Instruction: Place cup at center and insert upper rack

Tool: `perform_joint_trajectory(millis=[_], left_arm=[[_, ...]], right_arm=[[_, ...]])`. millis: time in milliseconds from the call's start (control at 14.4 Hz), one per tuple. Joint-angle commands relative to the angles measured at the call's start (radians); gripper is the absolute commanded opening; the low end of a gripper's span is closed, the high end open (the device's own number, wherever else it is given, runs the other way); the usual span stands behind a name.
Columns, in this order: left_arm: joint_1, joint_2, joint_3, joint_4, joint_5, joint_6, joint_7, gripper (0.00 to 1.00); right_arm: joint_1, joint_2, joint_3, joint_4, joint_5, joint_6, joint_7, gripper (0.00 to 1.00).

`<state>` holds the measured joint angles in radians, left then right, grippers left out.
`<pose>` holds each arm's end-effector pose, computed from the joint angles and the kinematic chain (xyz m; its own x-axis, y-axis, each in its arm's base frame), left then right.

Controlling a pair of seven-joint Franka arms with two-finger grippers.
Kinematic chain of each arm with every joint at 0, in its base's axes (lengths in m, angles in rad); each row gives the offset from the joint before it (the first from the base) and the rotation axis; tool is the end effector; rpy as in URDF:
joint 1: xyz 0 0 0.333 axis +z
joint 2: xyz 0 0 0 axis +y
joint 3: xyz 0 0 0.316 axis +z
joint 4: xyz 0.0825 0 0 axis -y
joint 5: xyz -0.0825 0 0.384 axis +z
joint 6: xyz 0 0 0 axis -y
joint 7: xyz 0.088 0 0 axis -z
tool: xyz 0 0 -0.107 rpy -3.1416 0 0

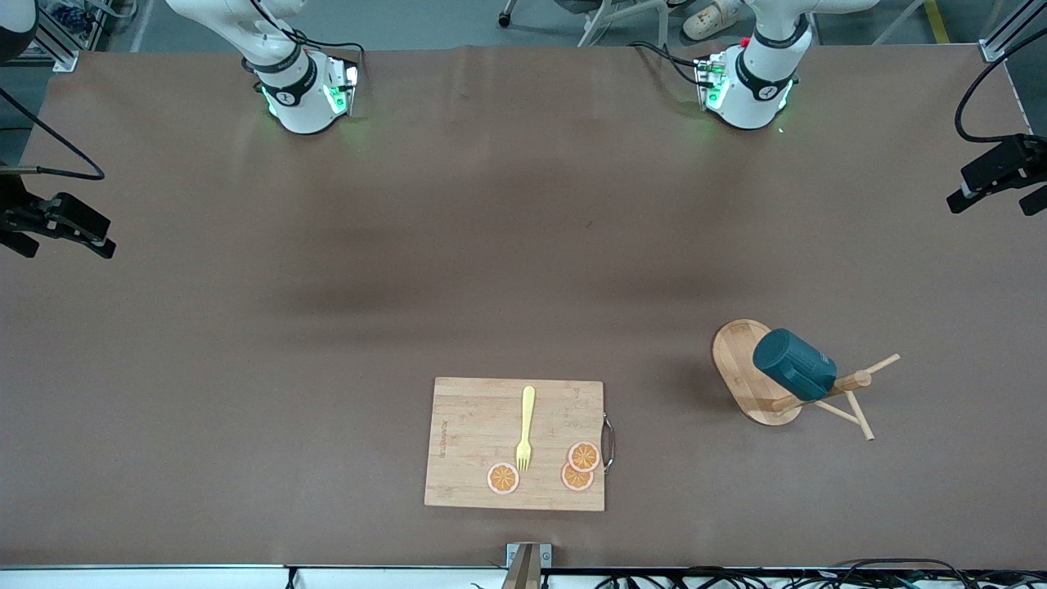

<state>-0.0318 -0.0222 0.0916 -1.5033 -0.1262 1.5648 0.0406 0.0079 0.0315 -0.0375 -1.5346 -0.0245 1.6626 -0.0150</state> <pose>0.5469 0.0199 0.6689 0.9959 0.0187 0.0887 0.0076 -0.9923 0.1239 0.5736 -0.0190 0.6326 0.9953 -0.0121 0.0959 -0.0148 -0.9995 0.0271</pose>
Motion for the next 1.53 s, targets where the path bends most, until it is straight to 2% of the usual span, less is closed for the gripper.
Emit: perform_joint_trajectory(millis=[0, 347, 971, 1040, 1179, 1456], left_arm=[[0.043, -0.013, -0.055, -0.006, 0.022, 0.011, 0.009, 1.00], [-0.017, -0.013, -0.023, -0.005, 0.031, 0.017, 0.004, 1.00], [-0.010, -0.012, -0.036, -0.005, 0.048, 0.032, 0.001, 1.00], [-0.019, -0.009, -0.039, -0.006, 0.075, 0.032, 0.001, 1.00], [-0.016, -0.004, -0.088, -0.005, 0.118, 0.040, 0.001, 1.00], [-0.013, -0.009, -0.099, 0.000, 0.102, 0.044, -0.002, 1.00]], right_arm=[[0.007, -0.018, -0.007, -0.016, 0.005, 0.006, -0.003, 1.00], [0.006, -0.019, -0.009, -0.018, 0.003, 0.000, -0.006, 1.00], [0.000, -0.019, -0.013, -0.024, 0.003, 0.002, -0.006, 1.00], [0.000, -0.018, -0.013, -0.024, 0.003, 0.003, -0.006, 1.00], [0.000, -0.019, -0.013, -0.024, 0.003, 0.003, -0.006, 1.00], [0.000, -0.019, -0.013, -0.024, 0.003, 0.002, -0.006, 1.00]])
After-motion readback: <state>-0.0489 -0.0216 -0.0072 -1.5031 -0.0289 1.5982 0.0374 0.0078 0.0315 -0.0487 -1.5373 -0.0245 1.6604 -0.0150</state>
